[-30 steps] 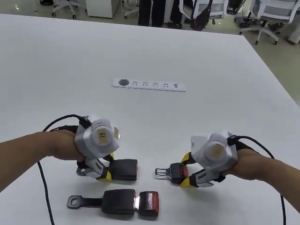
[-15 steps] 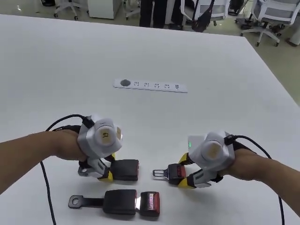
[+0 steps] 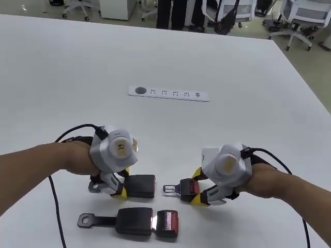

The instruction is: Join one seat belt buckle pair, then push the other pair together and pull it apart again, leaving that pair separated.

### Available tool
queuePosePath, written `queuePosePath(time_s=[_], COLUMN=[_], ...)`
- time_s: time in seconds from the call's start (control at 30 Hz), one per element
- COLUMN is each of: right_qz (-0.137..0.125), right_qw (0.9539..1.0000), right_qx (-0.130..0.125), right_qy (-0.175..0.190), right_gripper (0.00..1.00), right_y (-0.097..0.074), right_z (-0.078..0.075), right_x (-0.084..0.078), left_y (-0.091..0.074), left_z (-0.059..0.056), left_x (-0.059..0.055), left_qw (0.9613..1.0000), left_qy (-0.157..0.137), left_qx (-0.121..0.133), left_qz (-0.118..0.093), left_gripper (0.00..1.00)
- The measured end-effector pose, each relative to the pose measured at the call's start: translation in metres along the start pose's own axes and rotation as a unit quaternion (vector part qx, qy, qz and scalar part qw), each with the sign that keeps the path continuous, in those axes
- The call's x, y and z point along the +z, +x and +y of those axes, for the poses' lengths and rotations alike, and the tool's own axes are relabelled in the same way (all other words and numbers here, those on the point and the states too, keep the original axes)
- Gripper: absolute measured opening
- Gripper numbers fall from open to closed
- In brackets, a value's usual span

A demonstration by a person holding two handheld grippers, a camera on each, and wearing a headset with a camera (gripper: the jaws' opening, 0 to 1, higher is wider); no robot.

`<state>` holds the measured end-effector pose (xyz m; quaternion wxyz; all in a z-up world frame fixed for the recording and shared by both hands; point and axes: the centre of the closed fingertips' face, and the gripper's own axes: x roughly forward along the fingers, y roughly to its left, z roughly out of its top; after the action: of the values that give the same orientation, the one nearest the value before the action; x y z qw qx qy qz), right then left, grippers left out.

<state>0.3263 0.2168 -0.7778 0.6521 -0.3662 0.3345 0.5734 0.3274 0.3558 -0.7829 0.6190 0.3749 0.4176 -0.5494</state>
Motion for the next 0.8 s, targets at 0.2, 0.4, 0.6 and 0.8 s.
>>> queuePosePath(time_s=[0.2,0.4,0.6,0.8], right_qz=[-0.002,-0.003,-0.006,-0.014], right_qw=[1.0000,1.0000,1.0000,0.9999], right_qx=[0.001,0.003,0.003,0.001], right_qy=[-0.001,0.001,0.002,-0.005], right_gripper=[0.31,0.31,0.31,0.31], right_y=[0.005,0.008,0.013,0.017], right_z=[-0.003,-0.002,-0.001,0.001], right_x=[0.005,0.013,0.021,0.030], left_y=[-0.001,0.000,0.000,0.000], left_z=[-0.001,0.000,-0.001,-0.003], left_x=[0.000,0.000,0.001,0.002], left_qw=[1.0000,1.0000,1.0000,1.0000], left_qy=[-0.001,-0.004,-0.004,-0.004], left_qx=[-0.001,-0.002,-0.002,-0.005], left_qz=[0.001,0.001,0.000,-0.001], left_gripper=[0.30,0.30,0.30,0.30])
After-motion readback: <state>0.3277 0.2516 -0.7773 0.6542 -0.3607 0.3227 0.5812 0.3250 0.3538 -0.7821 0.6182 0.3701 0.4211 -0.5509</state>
